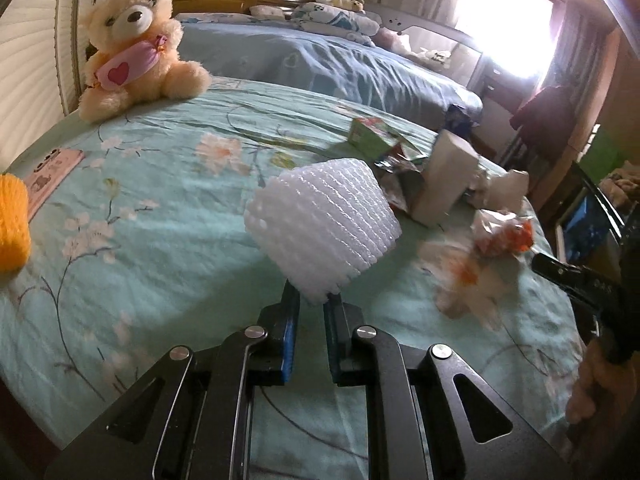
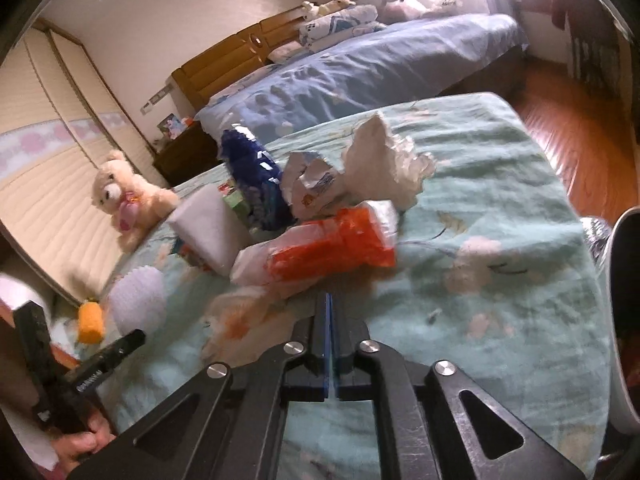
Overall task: Collect trash
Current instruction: 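Lift the bubble-wrap sleeve with left tool while right tool grasps the orange plastic bag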
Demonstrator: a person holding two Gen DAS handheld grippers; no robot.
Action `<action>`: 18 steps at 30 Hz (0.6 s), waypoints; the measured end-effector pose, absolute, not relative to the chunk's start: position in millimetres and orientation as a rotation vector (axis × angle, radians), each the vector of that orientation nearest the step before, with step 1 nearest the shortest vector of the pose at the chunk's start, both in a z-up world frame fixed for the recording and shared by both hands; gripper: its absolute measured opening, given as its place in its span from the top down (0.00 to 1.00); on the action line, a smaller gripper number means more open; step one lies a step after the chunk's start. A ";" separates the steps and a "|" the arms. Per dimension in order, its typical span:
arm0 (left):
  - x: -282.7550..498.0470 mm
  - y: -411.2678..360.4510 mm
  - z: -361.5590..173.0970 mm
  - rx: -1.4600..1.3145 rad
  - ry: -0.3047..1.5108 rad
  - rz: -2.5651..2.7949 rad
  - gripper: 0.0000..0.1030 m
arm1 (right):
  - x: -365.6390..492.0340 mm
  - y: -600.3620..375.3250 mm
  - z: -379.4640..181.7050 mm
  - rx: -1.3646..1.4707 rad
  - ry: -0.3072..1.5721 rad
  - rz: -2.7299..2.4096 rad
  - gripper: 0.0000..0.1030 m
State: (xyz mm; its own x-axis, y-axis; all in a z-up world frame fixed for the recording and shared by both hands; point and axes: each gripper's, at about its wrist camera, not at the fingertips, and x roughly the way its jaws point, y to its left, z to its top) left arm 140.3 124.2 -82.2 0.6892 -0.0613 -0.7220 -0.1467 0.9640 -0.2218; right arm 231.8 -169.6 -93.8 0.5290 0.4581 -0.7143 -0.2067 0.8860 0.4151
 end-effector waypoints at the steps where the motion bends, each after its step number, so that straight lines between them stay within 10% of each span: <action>1: 139.2 122.5 -82.0 -0.273 0.812 0.043 0.89 | 233.1 -169.1 -95.1 0.308 0.944 0.403 0.82; 3: 135.2 116.6 -81.7 -0.272 0.812 0.032 0.89 | 236.3 -167.9 -97.0 0.345 0.948 0.413 0.38; 4: 134.2 114.9 -81.7 -0.271 0.811 0.028 0.89 | 238.7 -166.5 -98.0 0.358 0.941 0.405 0.34; 14: 127.2 101.4 -80.7 -0.258 0.816 -0.017 0.89 | 271.7 -164.8 -118.8 0.630 0.996 0.398 0.32; 18: 124.9 91.8 -78.3 -0.251 0.814 -0.044 0.89 | 271.2 -165.6 -119.3 0.611 0.992 0.389 0.55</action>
State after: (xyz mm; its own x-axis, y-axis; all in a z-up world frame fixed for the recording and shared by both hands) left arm 124.9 91.8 -78.3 0.6876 -0.1349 -0.7134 -0.0573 0.9694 -0.2386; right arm 271.2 -165.6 -119.3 0.5002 0.5652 -0.6560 -0.0312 0.7689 0.6386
